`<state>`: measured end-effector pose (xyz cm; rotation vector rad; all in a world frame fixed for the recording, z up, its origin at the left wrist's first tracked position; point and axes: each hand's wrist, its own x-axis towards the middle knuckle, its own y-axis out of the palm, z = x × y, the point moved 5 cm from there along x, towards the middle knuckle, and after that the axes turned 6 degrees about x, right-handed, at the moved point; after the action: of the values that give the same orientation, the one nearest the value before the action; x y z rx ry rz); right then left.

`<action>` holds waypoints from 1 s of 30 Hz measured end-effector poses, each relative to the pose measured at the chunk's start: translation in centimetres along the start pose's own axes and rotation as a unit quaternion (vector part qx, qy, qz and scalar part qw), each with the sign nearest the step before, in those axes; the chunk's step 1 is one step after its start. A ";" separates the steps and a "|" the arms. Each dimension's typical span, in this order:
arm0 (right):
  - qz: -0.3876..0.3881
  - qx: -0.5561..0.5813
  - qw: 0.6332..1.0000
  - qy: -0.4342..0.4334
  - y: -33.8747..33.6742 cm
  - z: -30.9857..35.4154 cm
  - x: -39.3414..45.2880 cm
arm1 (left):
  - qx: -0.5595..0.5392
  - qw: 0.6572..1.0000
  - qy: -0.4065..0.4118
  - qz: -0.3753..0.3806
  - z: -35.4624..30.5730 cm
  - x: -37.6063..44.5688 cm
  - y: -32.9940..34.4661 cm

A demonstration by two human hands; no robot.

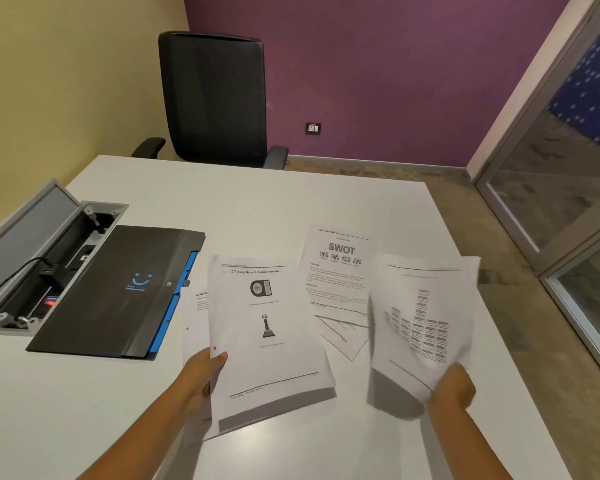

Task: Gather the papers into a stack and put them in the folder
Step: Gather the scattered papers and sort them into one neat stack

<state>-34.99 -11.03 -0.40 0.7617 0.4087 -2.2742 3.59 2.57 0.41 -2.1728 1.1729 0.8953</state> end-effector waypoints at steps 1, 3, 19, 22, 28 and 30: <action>0.013 -0.013 1.000 -0.016 0.6 -0.1 -0.5 | -0.010 1.000 -0.001 0.007 -0.1 -0.1 0.2; 0.075 -0.060 0.995 -0.040 2.1 -0.4 -1.8 | -0.034 0.999 0.003 0.028 -0.5 -0.3 1.0; 0.362 -0.312 0.871 -0.111 8.0 -3.4 -8.3 | 0.007 0.989 0.103 0.109 -3.4 -3.0 4.4; 0.353 -0.298 0.873 -0.157 8.2 -2.9 -8.4 | -0.082 0.993 0.057 0.069 -2.7 -2.4 3.8; 0.370 -0.341 0.846 -0.176 8.7 -2.6 -8.9 | -0.059 0.992 0.039 0.108 -3.1 -3.3 4.7; 0.388 -0.361 0.834 -0.155 8.6 -3.0 -8.9 | -0.011 0.994 0.030 0.107 -3.1 -3.9 4.7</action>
<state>-22.52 -11.09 2.21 0.0980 0.6109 -1.2733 -1.10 0.09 4.78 -2.1331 1.4544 0.9391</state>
